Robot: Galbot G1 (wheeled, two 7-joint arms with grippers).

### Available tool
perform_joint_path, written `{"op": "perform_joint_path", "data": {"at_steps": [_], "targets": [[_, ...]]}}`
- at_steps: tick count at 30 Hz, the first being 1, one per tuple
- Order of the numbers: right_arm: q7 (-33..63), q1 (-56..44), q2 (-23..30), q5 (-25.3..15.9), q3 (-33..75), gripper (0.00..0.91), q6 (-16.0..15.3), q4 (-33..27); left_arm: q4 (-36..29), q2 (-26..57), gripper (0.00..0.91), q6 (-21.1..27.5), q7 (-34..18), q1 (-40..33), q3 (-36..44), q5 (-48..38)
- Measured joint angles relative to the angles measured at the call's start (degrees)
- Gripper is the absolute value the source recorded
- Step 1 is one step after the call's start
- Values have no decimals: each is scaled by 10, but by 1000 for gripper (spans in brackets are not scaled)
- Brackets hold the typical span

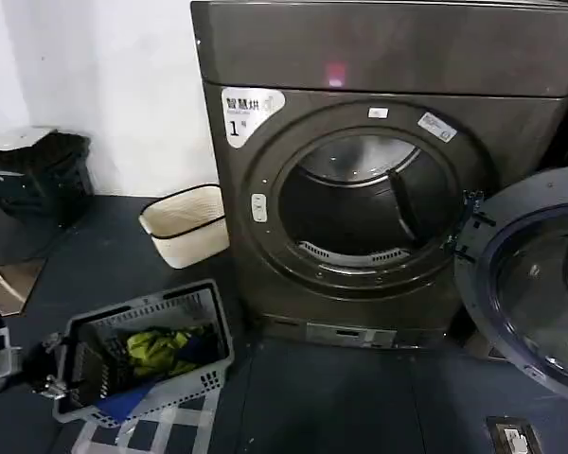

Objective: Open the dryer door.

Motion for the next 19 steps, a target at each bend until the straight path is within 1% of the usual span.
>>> {"op": "perform_joint_path", "data": {"at_steps": [4, 19], "targets": [[0, 1, 2, 0, -2, 907, 0, 1, 2, 1, 907, -2, 15, 0, 0, 6], [-4, 6, 8, -3, -8, 907, -4, 7, 7, -8, 907, -2, 21, -1, -6, 14]]}}
